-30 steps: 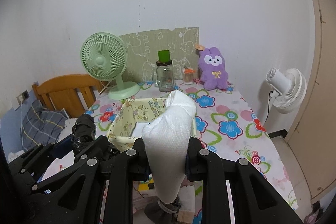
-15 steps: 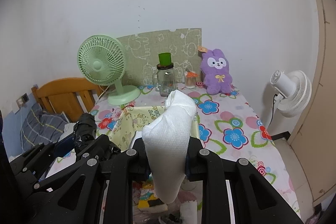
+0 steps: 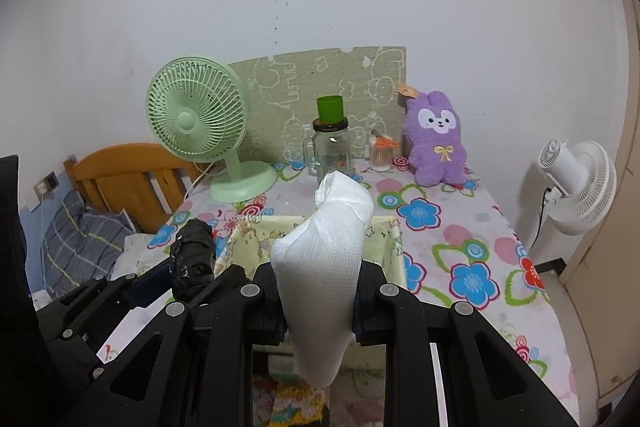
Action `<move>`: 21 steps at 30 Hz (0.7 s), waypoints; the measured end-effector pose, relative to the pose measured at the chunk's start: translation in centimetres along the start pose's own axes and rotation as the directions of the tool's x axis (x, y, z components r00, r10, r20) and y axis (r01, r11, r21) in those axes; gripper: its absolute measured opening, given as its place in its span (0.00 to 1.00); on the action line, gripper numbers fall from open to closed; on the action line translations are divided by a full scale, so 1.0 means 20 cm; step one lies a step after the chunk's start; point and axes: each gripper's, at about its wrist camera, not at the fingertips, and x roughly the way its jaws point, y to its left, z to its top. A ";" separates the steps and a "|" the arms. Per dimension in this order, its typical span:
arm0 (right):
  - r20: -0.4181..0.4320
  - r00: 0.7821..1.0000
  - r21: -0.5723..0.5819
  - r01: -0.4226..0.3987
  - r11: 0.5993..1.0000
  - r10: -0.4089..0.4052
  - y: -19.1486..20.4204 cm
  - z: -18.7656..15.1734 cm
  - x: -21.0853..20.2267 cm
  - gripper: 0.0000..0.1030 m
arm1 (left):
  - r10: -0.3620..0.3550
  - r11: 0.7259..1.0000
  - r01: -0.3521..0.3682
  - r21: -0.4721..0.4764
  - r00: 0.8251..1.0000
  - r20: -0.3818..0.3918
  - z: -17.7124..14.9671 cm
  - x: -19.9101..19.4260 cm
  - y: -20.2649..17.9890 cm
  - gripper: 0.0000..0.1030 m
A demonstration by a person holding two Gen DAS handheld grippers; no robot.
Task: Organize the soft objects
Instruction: 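Lift the black bag with the left gripper while the right gripper carries the white pad over the basket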
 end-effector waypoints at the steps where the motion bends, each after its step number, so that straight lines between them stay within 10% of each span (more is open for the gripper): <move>1: -0.002 1.000 -0.001 0.000 1.000 0.000 0.00 0.01 0.02 0.26 | 0.001 1.000 -0.001 0.000 1.000 -0.003 0.01 0.02 0.00 0.40; 21: -0.101 0.995 0.018 0.011 1.000 -0.009 -0.06 0.06 0.45 0.26 | -0.009 1.000 0.006 -0.023 0.994 -0.109 0.05 0.44 0.04 0.44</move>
